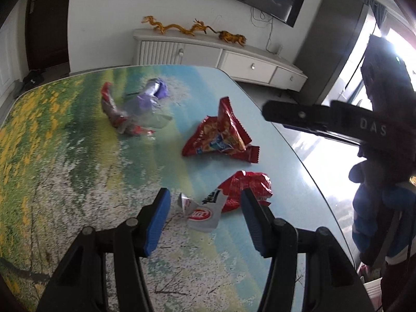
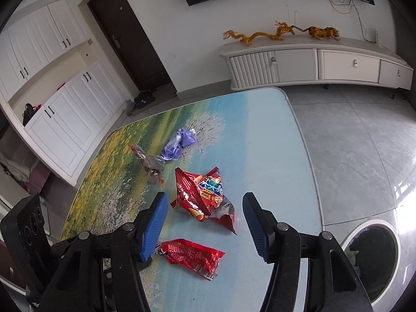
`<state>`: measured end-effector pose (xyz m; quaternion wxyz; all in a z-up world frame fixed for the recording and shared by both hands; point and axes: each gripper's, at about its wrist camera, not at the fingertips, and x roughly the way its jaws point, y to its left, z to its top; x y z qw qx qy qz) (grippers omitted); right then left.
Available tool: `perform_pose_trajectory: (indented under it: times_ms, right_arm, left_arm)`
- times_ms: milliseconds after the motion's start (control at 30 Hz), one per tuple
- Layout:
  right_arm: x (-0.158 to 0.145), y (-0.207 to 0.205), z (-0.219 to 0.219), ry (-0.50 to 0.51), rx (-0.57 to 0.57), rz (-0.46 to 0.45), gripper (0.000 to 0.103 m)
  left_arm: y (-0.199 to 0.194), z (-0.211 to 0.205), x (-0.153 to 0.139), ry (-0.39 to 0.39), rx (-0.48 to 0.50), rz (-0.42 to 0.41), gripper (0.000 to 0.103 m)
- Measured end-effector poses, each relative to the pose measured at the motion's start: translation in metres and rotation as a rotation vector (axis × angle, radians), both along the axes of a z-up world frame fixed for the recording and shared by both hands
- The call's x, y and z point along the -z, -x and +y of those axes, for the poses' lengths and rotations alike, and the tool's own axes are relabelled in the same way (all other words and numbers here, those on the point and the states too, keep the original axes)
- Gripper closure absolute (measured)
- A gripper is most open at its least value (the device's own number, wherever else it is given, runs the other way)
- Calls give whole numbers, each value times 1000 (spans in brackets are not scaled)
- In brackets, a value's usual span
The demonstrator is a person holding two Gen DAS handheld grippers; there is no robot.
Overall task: Collect trash
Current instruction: 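Grasp the red snack bag with the right tool while the left tool grasps the white-red wrapper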
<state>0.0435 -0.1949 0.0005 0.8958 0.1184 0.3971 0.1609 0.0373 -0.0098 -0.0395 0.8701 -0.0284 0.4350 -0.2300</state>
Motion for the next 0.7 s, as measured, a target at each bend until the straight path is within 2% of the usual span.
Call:
perform_pose_trajectory:
  times_ms: [167, 400, 533, 700]
  right_arm:
    - [10, -16, 7, 9, -31, 23, 46]
    - [24, -33, 21, 31, -75, 50, 46]
    - [31, -39, 25, 36, -85, 62, 46]
    - [34, -42, 27, 35, -87, 64, 55]
  left_arm:
    - [-8, -10, 11, 8, 39, 28, 49]
    - [-16, -11, 22, 31, 45, 55, 50]
    - [-17, -12, 25, 29, 54, 49, 59]
    - [-15, -9, 26, 37, 60, 44, 65]
